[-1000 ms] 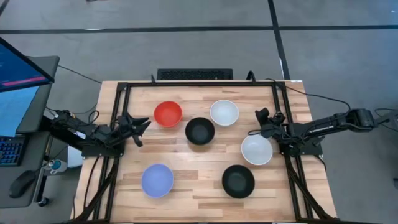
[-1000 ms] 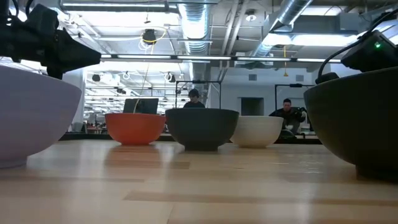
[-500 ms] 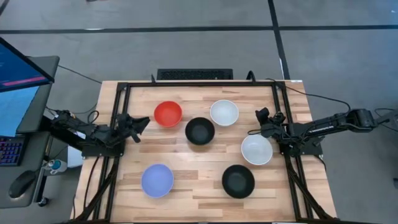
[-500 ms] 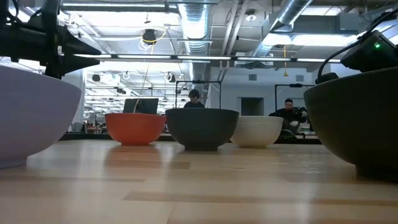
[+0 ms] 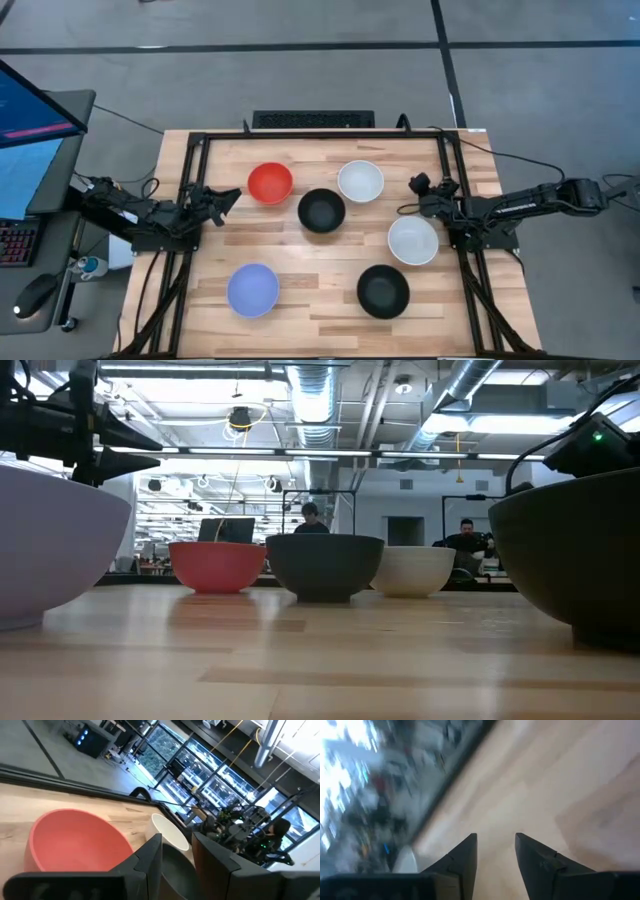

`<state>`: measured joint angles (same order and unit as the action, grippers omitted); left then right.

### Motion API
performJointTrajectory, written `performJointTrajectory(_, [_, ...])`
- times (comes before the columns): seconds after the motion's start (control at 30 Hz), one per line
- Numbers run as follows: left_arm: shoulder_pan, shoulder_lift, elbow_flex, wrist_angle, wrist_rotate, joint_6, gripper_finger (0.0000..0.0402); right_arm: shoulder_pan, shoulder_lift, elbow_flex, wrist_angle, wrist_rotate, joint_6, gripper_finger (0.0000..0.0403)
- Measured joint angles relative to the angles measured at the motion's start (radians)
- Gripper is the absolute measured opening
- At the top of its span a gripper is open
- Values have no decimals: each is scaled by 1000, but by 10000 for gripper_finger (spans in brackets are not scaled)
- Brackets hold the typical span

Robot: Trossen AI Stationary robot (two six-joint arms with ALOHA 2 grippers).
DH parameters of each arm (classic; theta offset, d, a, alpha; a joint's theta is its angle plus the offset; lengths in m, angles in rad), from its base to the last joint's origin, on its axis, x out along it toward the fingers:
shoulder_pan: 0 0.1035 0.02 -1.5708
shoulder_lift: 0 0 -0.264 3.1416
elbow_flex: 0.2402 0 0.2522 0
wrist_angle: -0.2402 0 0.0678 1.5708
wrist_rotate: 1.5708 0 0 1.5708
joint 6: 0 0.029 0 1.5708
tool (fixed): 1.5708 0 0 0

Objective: Nest bowls inside each other
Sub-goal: Stack the top white bowl on the top black bowl

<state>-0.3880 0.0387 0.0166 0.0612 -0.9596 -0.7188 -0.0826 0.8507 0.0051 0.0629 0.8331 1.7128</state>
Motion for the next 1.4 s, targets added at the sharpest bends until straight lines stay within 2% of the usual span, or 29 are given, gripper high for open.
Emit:
performJointTrajectory(0.1, [0,0,0,1,1,23,98,-6,6,0,8,-4,-10,153])
performJointTrajectory(0.13, [0,0,0,4,-8,25,98,-15,7,0,12,26,-10,153])
performJointTrajectory(0.2, [0,0,0,18,-31,14,98,-29,-4,0,97,49,-41,153])
performJointTrajectory(0.23, [0,0,0,26,-39,2,98,-31,-17,1,165,41,-111,153])
performJointTrajectory(0.37, [0,0,0,65,-55,-17,98,-44,-33,77,343,-61,-598,153])
performJointTrajectory(0.53, [0,0,0,75,-79,-58,98,-80,-31,262,308,-154,-1026,155])
performJointTrajectory(0.6, [0,0,0,79,-68,-62,98,-90,-6,350,214,-214,-1154,158])
performJointTrajectory(0.67, [0,0,0,88,-37,-57,98,-97,21,458,-6,-238,-1235,163])
performJointTrajectory(0.8, [0,0,0,89,29,-45,98,-97,131,666,-511,-211,-1345,171])
performJointTrajectory(0.87, [0,0,0,88,41,-28,98,-97,183,725,-670,-190,-1355,176])
performJointTrajectory(0.93, [0,0,0,87,55,-27,98,-98,222,762,-740,-189,-1354,184])
performJointTrajectory(1.1, [0,3,0,77,126,7,98,-50,341,864,-822,-274,-1368,211])
performJointTrajectory(1.27, [0,11,2,43,165,75,98,46,496,994,-837,-251,-1595,231])
performJointTrajectory(1.4, [1,14,10,-14,197,76,98,47,606,1021,-849,-292,-1627,236])
